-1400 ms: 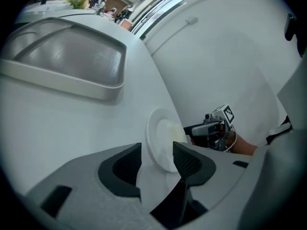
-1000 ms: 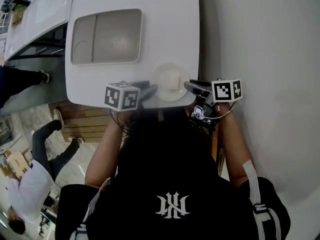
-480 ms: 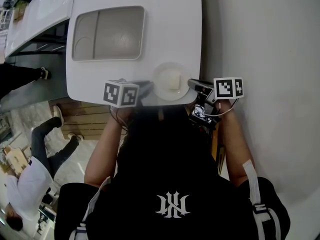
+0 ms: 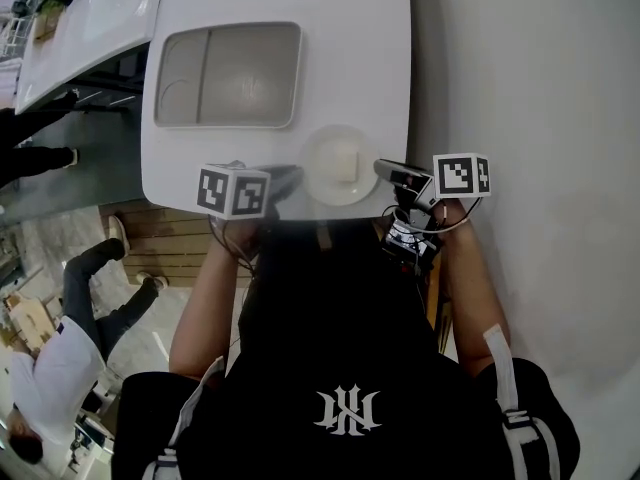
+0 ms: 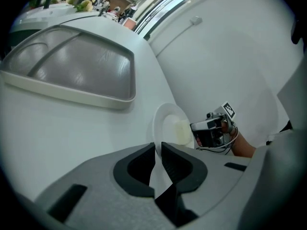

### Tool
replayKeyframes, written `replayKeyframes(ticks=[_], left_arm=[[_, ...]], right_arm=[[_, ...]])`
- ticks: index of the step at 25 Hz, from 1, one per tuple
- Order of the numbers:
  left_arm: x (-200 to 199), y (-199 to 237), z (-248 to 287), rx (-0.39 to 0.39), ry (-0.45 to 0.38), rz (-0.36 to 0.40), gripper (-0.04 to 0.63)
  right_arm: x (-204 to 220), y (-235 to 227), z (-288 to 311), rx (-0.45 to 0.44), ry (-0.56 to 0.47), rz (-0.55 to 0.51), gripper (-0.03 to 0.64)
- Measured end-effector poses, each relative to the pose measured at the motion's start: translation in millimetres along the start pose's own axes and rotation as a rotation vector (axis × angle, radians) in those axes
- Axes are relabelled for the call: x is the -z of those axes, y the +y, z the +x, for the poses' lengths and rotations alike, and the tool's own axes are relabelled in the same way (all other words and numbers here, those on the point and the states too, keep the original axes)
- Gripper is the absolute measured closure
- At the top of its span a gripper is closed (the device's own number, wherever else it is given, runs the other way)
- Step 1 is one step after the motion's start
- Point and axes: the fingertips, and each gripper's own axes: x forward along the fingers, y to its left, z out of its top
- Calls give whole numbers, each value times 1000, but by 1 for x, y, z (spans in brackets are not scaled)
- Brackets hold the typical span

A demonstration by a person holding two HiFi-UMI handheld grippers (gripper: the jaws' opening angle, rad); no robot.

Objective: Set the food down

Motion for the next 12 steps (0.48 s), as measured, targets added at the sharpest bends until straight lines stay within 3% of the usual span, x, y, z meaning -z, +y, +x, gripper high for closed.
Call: replayKeyframes(ticks=[6,12], left_arm=[[-31,24,-45,-12,-26,38,554],[-91,103,-107,-35,-52,55,554]], right_arm=[[-26,40,33,-34,-31,0,598],[-81,95,121,-34,-33,-36,598]])
